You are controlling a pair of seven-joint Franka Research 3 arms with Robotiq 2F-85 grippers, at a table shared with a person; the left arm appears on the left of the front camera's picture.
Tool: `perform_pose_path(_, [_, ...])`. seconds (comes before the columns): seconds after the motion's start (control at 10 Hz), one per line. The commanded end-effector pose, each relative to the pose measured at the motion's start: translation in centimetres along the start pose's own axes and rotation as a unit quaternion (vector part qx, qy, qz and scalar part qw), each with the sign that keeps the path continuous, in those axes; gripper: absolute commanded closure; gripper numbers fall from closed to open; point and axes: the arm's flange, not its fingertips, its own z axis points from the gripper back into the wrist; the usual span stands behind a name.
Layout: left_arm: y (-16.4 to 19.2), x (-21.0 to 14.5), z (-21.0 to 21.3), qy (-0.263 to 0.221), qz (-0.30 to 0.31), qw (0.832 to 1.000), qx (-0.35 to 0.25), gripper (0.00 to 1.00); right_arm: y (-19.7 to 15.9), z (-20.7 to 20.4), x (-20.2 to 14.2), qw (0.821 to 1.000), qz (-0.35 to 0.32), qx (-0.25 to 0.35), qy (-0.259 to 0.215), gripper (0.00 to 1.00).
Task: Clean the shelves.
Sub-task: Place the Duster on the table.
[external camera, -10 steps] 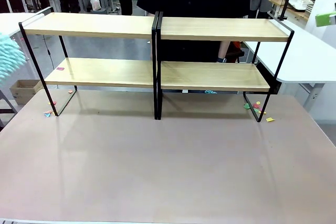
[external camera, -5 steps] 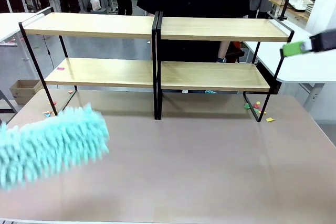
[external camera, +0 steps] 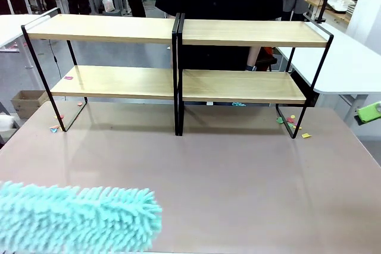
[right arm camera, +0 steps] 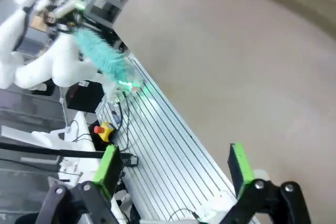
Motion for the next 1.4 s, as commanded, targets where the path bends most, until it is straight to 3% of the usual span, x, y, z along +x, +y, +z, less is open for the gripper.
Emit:
perform_pose_path(0.0, [3.2, 2.7, -0.6, -0.036, 0.091, 0.995, 0.037, 0.88, 0.6, -0.8, 1.7, 0.998, 0.027, 0.042, -0.023, 0.00])
perform_pose_path(0.3, [7.0, 4.1, -1.0, -0.048, 0.102, 0.994, 0.004, 0.88, 0.6, -0.8, 1.7, 0.998, 0.027, 0.042, -0.023, 0.00])
perform_pose_path(0.6, [8.3, 4.3, -0.9, -0.057, 0.115, 0.992, -0.003, 0.88, 0.6, -0.8, 1.7, 0.998, 0.027, 0.042, -0.023, 0.00])
perform_pose_path(0.7, [8.3, 4.2, -0.8, -0.064, 0.124, 0.990, 0.002, 0.45, 0.6, -0.8, 1.7, 0.998, 0.027, 0.042, -0.023, 0.00])
perform_pose_path(0.8, [8.2, 3.9, -0.6, -0.068, 0.120, 0.990, 0.015, 0.31, 0.6, -0.8, 1.7, 0.998, 0.027, 0.042, -0.023, 0.00])
perform_pose_path(0.9, [8.1, 3.8, -0.4, -0.076, 0.119, 0.990, 0.018, 0.00, 0.6, -0.8, 1.7, 0.998, 0.027, 0.042, -0.023, 0.00])
perform_pose_path(1.1, [8.4, 3.7, 0.0, -0.099, 0.134, 0.985, 0.049, 0.00, 0.6, -0.8, 1.7, 0.998, 0.027, 0.042, -0.023, 0.00])
perform_pose_path(1.2, [8.3, 3.6, 0.3, -0.122, 0.144, 0.980, 0.068, 0.05, 0.6, -0.8, 1.7, 0.998, 0.027, 0.042, -0.023, 0.00])
perform_pose_path(1.3, [8.1, 3.2, 0.7, -0.142, 0.145, 0.976, 0.076, 0.00, 0.6, -0.8, 1.7, 0.998, 0.027, 0.042, -0.023, 0.00])
